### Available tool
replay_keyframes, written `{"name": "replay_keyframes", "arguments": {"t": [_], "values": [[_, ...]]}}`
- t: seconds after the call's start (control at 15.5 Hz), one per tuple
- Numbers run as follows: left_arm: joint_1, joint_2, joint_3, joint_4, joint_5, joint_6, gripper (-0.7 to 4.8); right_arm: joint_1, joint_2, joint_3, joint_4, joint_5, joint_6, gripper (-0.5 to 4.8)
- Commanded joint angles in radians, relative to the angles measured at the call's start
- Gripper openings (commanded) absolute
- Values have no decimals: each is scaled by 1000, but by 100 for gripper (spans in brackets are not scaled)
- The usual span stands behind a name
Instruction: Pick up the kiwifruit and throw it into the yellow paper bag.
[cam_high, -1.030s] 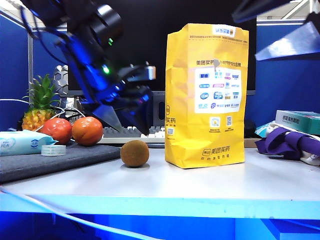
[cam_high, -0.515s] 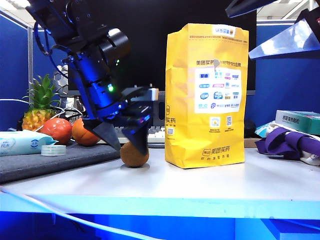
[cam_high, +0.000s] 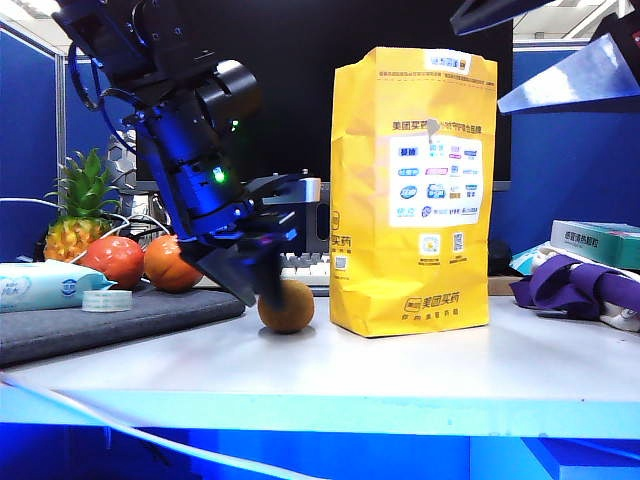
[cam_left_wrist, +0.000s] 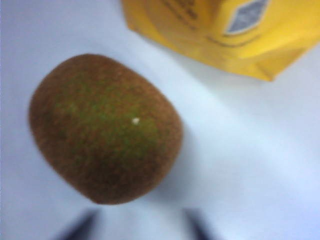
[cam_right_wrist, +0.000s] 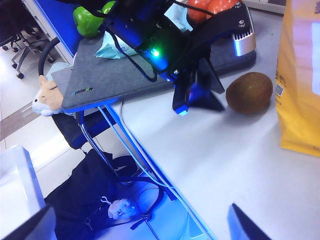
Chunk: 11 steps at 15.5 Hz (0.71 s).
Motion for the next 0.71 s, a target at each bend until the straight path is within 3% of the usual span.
{"name": "replay_keyframes", "arguments": {"t": [0.06, 0.71], "values": [[-1, -5, 13, -10, 68, -29, 479, 0, -2, 6, 10, -2, -3, 479], [-1, -3, 23, 169, 28, -3, 479, -1, -1, 6, 43, 6, -27, 479]]}}
